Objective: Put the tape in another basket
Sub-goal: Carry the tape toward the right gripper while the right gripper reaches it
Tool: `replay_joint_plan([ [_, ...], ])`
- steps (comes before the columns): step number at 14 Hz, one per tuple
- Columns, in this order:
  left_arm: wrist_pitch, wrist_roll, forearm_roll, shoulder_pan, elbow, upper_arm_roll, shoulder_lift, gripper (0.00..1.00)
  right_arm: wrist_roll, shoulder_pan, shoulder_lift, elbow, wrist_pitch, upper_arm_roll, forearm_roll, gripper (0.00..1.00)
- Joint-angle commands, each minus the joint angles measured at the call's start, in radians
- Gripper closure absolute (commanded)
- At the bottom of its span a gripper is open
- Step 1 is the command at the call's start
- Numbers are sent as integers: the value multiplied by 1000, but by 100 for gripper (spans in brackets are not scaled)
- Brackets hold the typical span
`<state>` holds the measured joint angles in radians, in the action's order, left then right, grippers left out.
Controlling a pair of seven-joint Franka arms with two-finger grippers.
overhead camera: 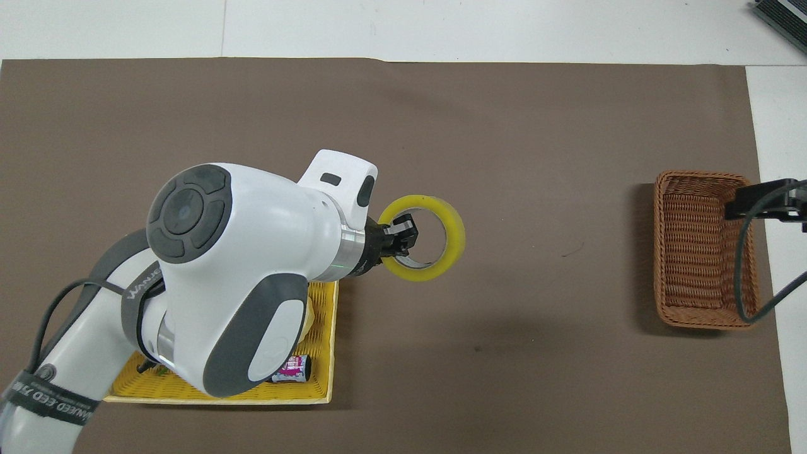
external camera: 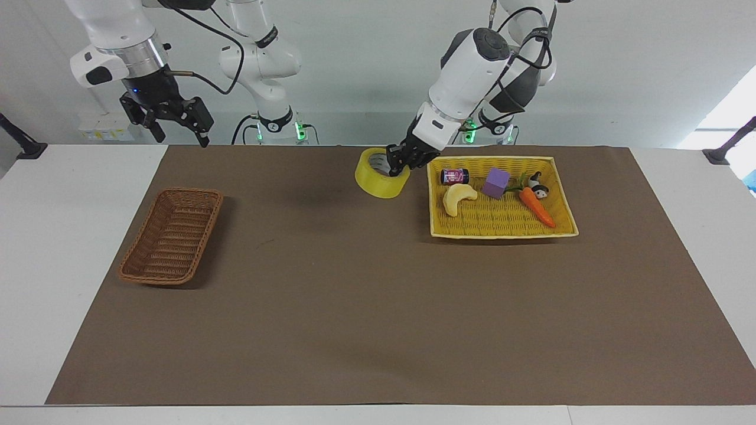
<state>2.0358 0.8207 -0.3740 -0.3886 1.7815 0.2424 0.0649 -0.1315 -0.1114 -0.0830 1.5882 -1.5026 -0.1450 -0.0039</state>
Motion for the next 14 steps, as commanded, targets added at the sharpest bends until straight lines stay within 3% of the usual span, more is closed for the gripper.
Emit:
replay_joint_plan([
  [1, -13, 8, -46, -29, 19, -9, -22, 100, 74, -13, -20, 19, 16, 2, 25, 0],
  [3, -5, 6, -78, -30, 19, -9, -22, 100, 125, -65, -15, 56, 12, 2, 57, 0],
  [7, -16, 11, -135, -52, 35, -3, -36, 100, 191, -87, -8, 119, -80, 4, 334, 0],
  [10, -5, 6, -169, -61, 38, 18, -36, 100, 194, -83, 16, 160, -85, 4, 594, 0],
  [14, 53, 6, -201, -65, 33, 58, -34, 100, 337, -73, 20, 281, -106, 4, 804, 0],
])
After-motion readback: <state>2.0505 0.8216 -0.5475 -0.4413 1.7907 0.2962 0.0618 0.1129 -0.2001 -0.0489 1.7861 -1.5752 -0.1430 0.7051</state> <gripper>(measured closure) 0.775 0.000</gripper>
